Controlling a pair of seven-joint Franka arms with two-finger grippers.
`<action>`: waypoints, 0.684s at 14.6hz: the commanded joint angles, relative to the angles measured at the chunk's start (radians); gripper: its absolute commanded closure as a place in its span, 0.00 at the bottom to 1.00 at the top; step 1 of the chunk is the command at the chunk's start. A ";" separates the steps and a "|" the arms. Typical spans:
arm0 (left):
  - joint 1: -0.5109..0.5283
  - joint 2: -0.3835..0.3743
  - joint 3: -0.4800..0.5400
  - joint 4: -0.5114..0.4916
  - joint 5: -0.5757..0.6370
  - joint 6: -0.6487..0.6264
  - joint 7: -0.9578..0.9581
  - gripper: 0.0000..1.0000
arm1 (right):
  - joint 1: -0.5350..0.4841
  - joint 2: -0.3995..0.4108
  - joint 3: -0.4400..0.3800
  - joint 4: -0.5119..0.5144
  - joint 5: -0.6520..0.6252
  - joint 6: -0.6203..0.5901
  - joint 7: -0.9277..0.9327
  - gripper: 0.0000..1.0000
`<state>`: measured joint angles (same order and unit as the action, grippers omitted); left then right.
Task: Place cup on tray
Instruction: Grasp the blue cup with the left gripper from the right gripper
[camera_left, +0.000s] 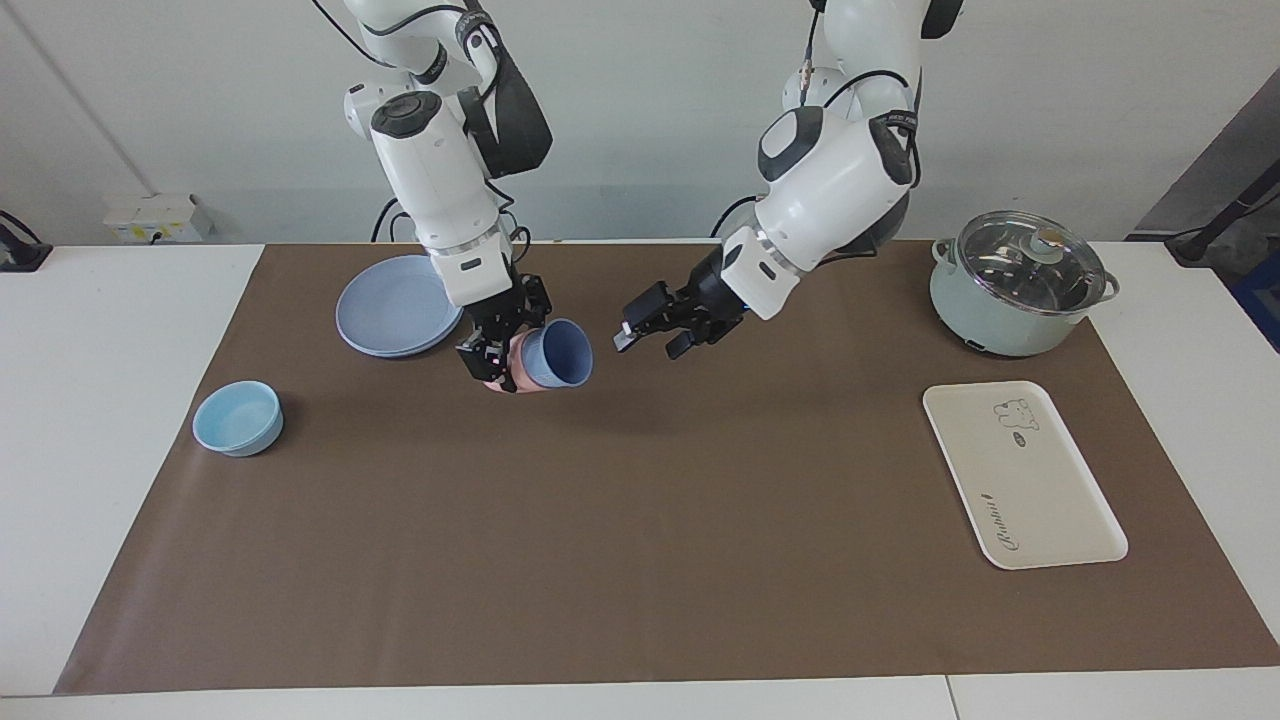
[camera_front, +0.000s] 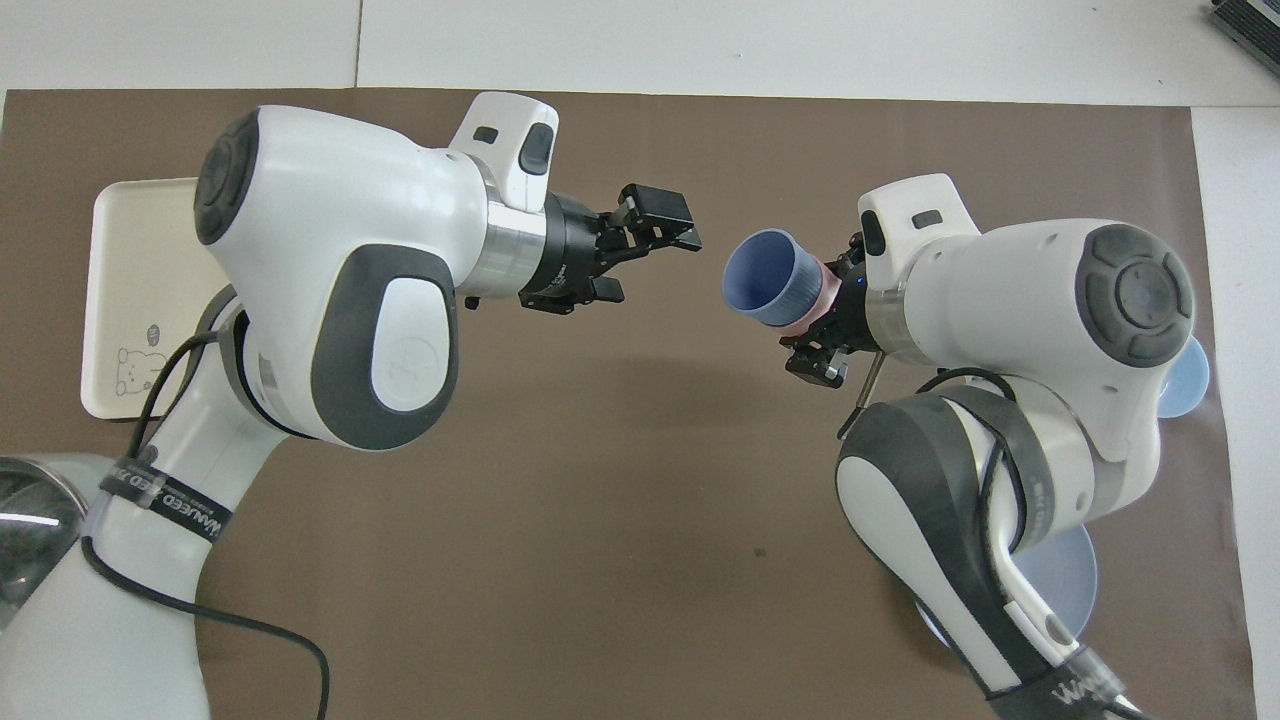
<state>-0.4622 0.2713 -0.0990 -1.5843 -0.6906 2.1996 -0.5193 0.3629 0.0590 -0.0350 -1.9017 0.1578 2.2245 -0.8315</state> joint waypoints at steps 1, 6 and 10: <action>-0.050 -0.017 0.018 -0.054 -0.049 0.064 -0.013 0.03 | -0.002 -0.005 0.003 0.027 -0.035 -0.031 0.023 1.00; -0.121 -0.015 0.018 -0.079 -0.055 0.143 -0.085 0.16 | 0.017 -0.002 0.003 0.041 -0.070 -0.031 0.077 1.00; -0.130 -0.015 0.018 -0.077 -0.055 0.160 -0.094 0.61 | 0.030 -0.001 0.007 0.041 -0.075 -0.031 0.077 1.00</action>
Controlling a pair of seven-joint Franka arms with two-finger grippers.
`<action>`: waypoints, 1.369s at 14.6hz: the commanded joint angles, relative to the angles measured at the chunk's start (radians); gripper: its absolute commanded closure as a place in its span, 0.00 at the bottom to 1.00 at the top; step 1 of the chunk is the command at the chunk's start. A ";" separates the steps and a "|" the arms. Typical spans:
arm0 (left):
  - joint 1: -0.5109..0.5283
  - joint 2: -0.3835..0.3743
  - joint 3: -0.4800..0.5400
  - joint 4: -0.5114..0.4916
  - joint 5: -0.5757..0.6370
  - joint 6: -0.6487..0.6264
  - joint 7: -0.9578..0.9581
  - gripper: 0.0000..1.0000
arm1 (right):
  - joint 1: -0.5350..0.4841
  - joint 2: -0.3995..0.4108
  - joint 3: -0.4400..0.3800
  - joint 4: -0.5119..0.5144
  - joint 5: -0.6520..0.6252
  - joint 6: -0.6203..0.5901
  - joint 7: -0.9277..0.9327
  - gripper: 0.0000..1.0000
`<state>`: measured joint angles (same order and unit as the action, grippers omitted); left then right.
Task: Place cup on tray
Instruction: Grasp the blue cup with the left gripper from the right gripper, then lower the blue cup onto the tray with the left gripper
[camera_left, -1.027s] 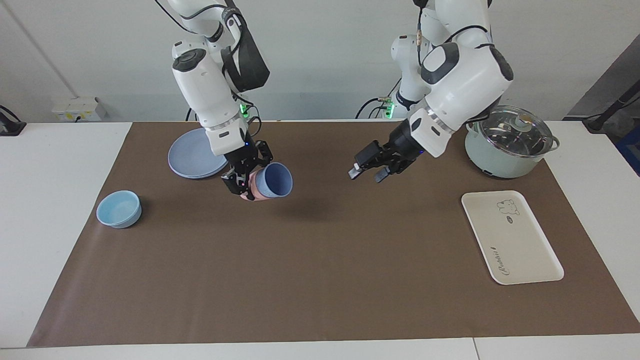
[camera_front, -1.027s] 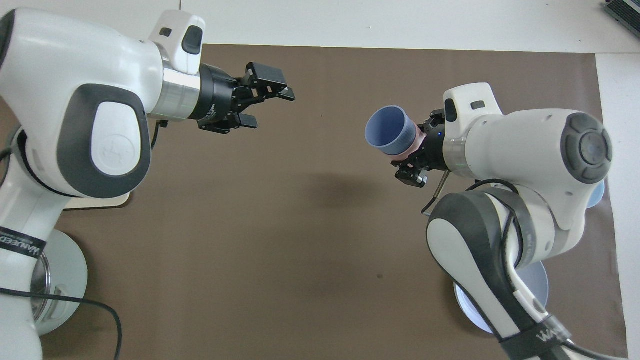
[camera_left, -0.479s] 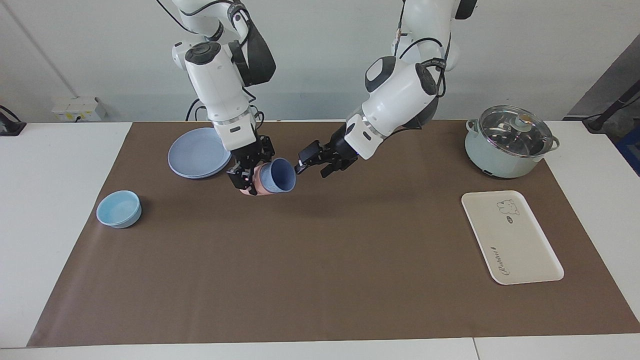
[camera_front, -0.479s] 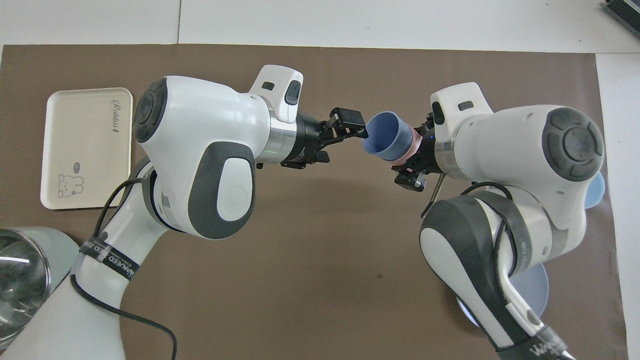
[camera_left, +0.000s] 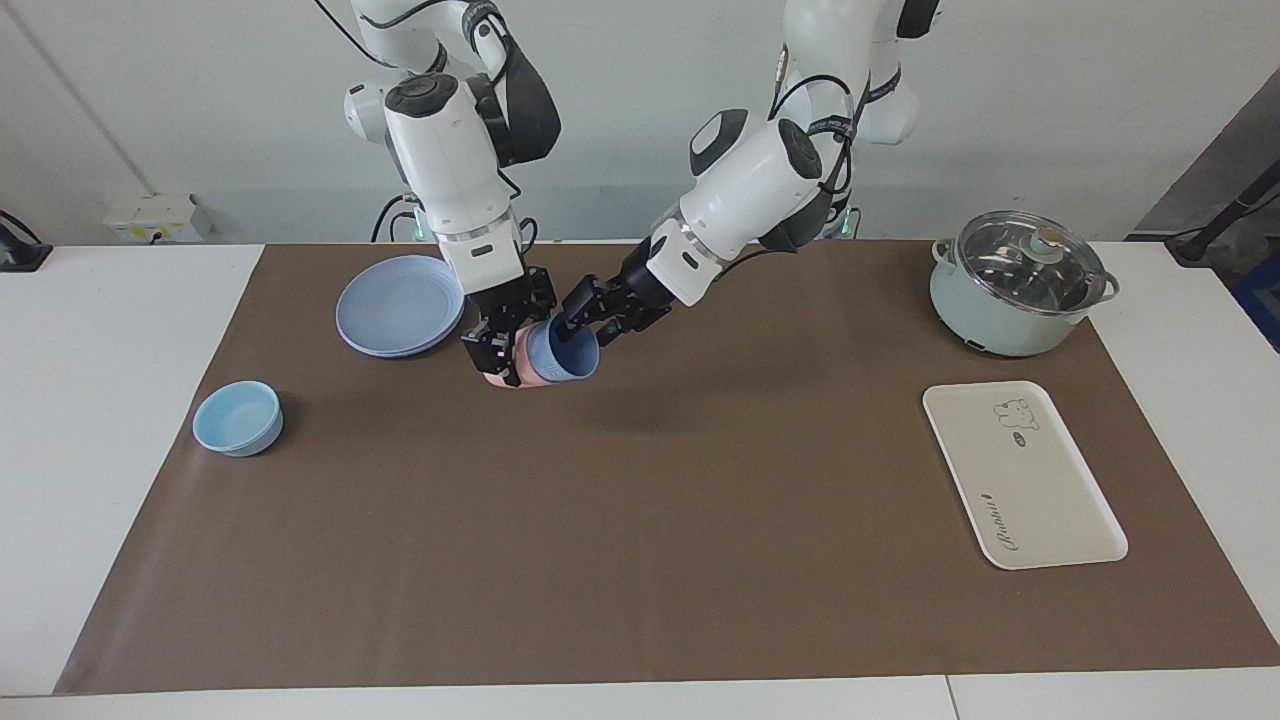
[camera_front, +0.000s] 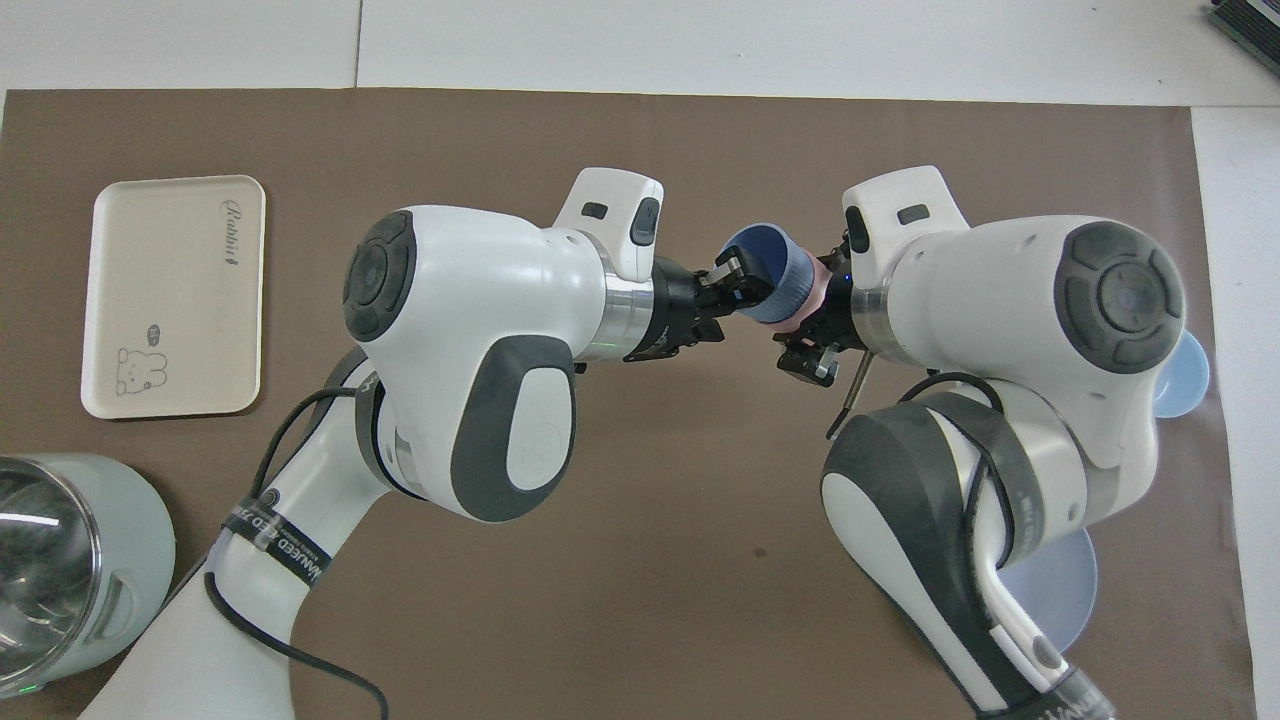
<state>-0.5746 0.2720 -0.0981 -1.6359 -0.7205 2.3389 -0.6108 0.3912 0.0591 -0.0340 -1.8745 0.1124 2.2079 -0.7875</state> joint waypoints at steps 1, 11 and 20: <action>-0.018 -0.016 0.017 -0.027 -0.025 0.017 -0.003 0.72 | 0.001 -0.001 0.006 0.014 -0.030 -0.014 0.033 1.00; 0.139 0.004 0.037 0.120 -0.002 -0.216 -0.027 1.00 | 0.000 -0.001 0.006 0.012 -0.030 -0.013 0.034 1.00; 0.458 -0.055 0.047 0.020 0.393 -0.286 0.226 1.00 | -0.113 0.011 0.003 0.008 0.051 0.067 -0.047 1.00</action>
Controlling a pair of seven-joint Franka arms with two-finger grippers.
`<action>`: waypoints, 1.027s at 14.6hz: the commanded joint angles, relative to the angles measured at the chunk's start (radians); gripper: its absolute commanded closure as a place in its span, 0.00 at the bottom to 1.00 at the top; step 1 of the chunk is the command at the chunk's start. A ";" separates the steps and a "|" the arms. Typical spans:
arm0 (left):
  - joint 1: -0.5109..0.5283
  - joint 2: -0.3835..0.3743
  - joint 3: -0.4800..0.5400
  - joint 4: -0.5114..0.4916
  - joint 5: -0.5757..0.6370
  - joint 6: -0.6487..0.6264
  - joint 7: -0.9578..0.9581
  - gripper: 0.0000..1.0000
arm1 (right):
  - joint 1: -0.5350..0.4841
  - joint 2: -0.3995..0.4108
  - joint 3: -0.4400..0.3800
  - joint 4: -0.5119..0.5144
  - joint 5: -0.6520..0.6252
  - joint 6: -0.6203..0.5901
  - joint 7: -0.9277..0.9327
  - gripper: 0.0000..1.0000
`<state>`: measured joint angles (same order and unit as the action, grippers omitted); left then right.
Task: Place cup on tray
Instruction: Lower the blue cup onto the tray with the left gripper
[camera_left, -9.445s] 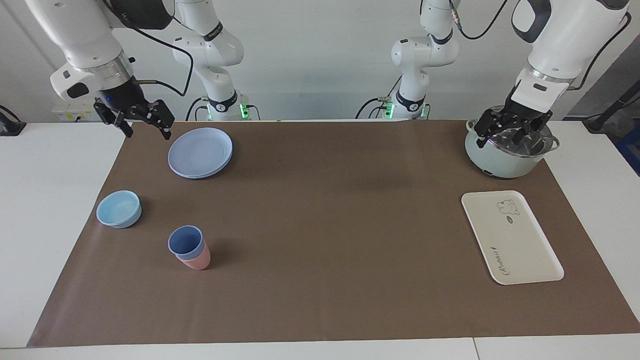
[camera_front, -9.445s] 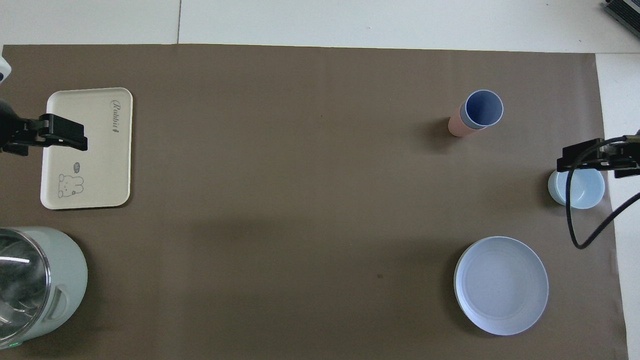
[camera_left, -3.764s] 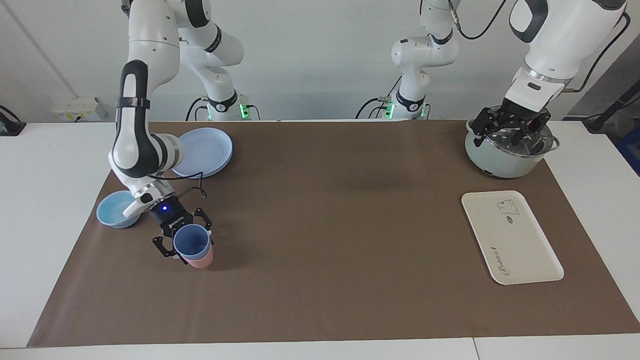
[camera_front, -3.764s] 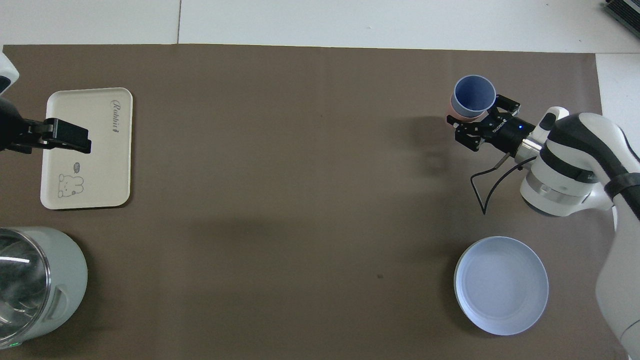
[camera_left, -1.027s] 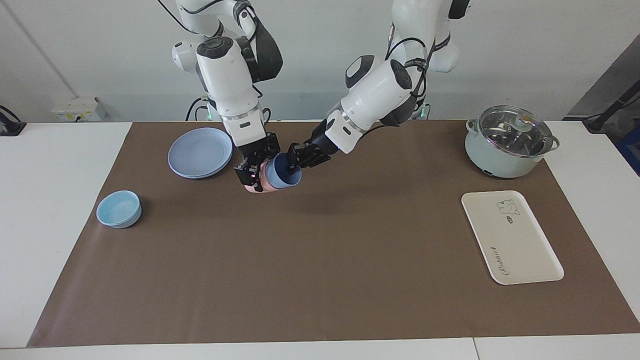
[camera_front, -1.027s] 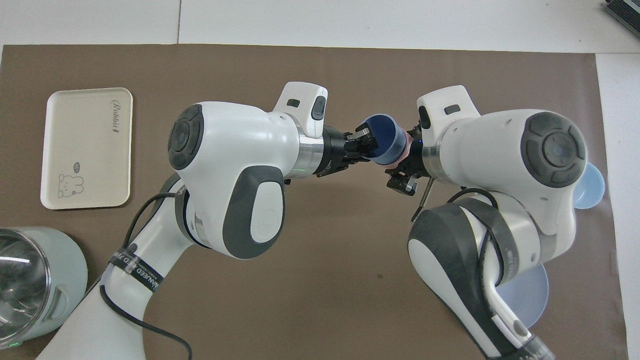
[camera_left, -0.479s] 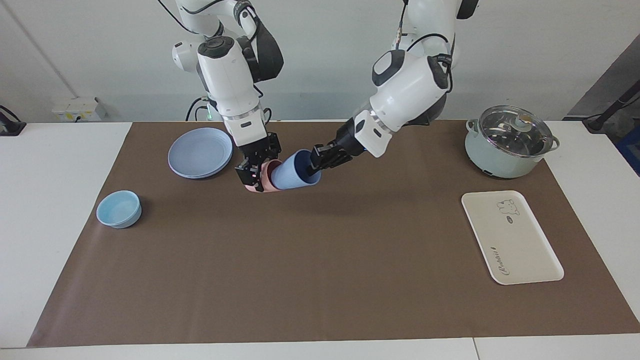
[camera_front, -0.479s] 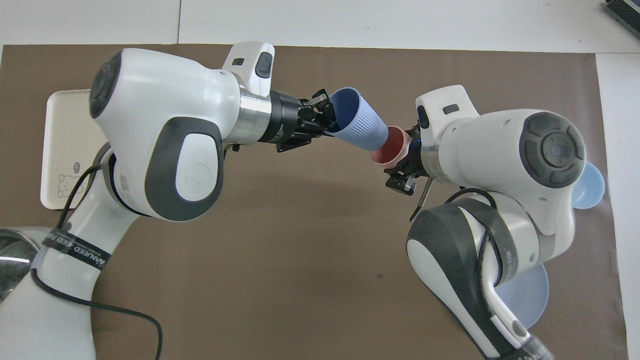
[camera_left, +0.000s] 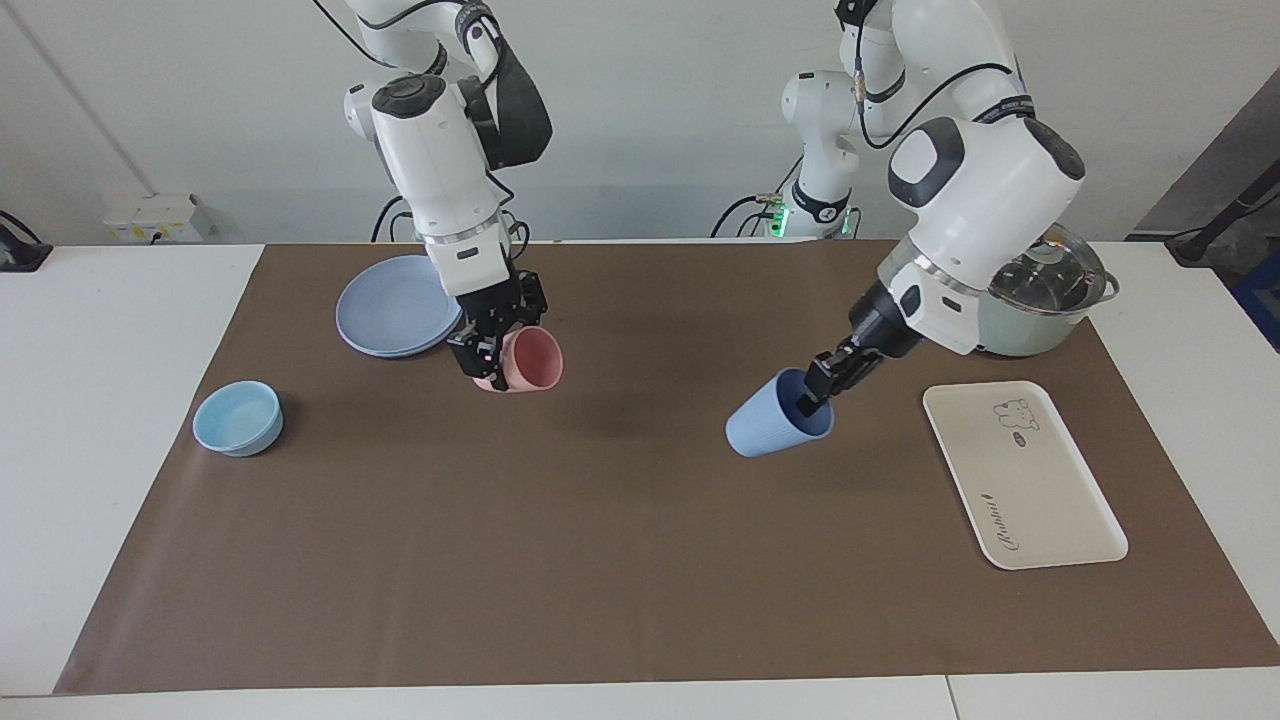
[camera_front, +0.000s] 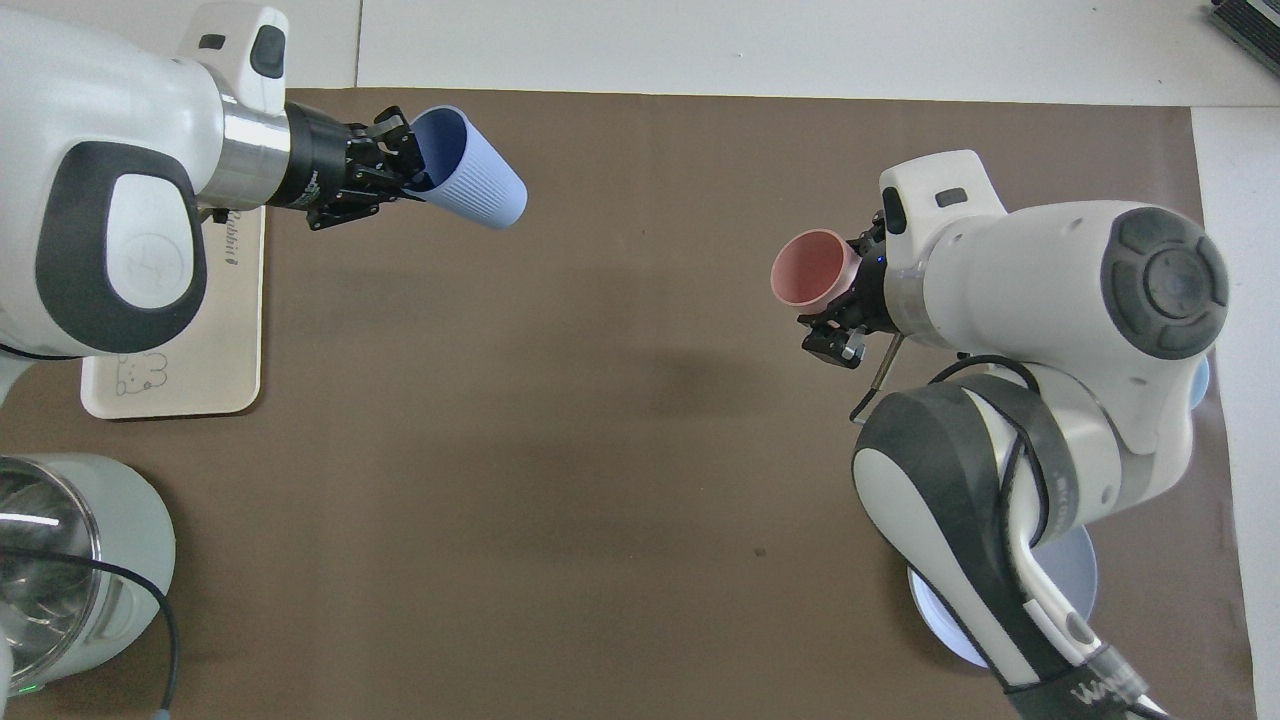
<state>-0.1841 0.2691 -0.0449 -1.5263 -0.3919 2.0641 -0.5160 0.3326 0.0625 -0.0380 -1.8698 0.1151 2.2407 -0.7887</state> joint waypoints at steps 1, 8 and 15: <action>0.130 -0.071 -0.006 -0.139 0.094 -0.003 0.246 1.00 | -0.076 0.010 0.007 0.003 0.137 0.039 -0.084 1.00; 0.415 -0.123 0.002 -0.336 0.177 0.189 0.711 1.00 | -0.334 0.049 0.006 -0.080 0.855 0.138 -0.700 1.00; 0.525 -0.039 -0.003 -0.427 0.194 0.438 0.812 1.00 | -0.378 0.131 0.006 -0.124 1.303 0.237 -0.958 1.00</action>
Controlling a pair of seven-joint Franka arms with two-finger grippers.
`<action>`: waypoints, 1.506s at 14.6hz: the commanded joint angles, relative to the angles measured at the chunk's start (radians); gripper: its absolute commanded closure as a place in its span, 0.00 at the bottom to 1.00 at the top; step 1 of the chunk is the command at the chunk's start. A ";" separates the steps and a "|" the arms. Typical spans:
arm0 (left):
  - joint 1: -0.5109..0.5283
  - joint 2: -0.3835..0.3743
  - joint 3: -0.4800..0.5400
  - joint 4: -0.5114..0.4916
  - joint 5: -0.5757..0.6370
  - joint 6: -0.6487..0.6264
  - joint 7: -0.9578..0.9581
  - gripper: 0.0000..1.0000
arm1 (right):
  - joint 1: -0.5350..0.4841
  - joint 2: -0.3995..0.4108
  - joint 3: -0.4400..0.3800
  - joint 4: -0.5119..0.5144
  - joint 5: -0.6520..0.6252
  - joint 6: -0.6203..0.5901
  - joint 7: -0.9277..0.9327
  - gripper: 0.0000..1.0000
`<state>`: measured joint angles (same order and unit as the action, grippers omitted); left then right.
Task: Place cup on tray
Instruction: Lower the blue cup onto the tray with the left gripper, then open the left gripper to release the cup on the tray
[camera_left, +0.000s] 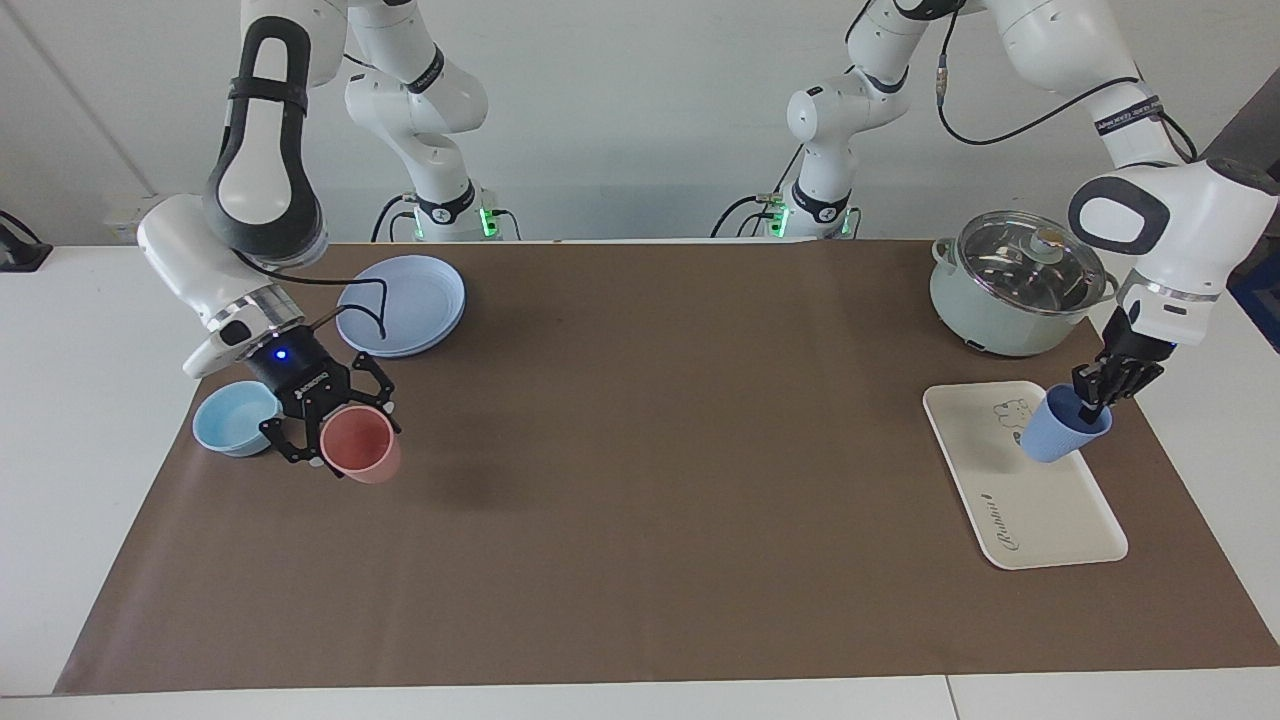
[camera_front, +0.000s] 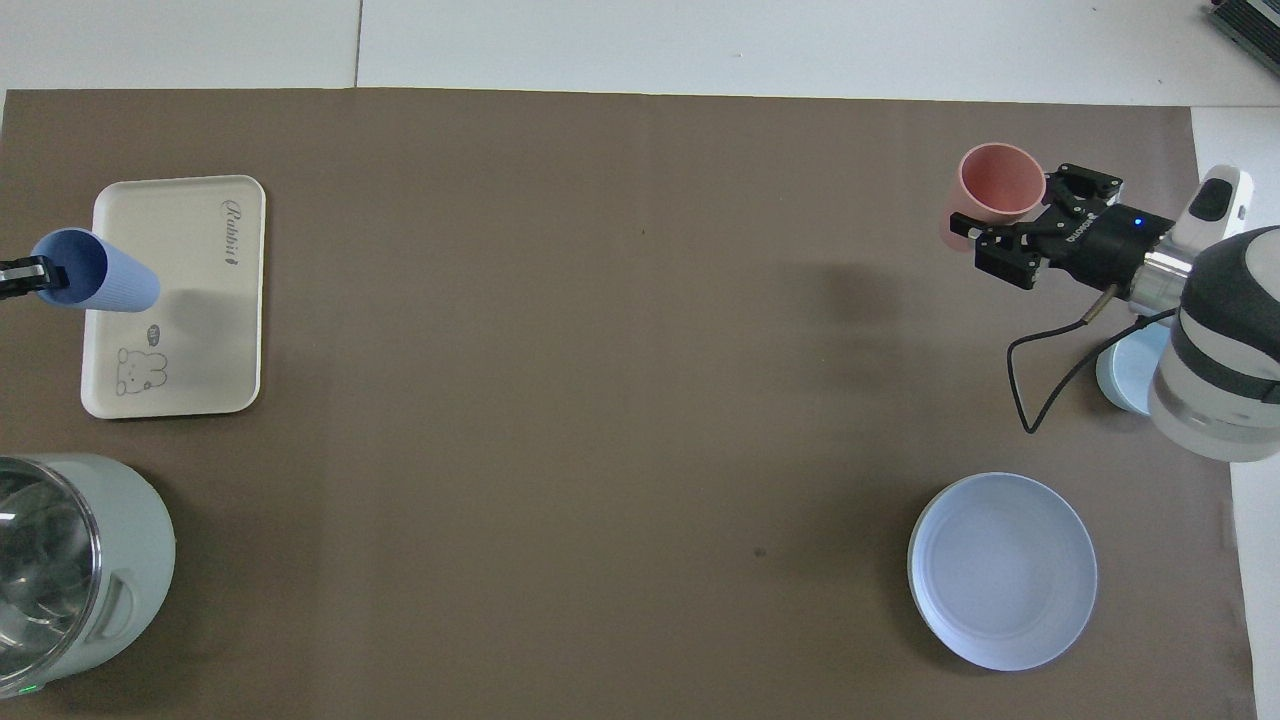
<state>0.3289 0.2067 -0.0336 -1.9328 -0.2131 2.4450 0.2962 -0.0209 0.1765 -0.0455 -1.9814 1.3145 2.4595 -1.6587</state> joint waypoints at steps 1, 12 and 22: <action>0.012 0.039 -0.014 -0.015 -0.008 0.057 -0.006 1.00 | -0.030 0.037 0.013 -0.013 0.170 0.018 -0.157 1.00; -0.007 0.057 -0.009 0.007 -0.083 0.025 0.005 0.10 | -0.099 0.179 0.013 -0.043 0.520 -0.067 -0.650 1.00; -0.206 0.097 -0.008 0.581 0.257 -0.791 -0.158 0.00 | -0.113 0.150 0.013 -0.119 0.520 -0.090 -0.678 1.00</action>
<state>0.1841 0.2779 -0.0558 -1.4714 -0.0017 1.7947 0.1879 -0.1082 0.3594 -0.0450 -2.0668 1.8067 2.3944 -2.2993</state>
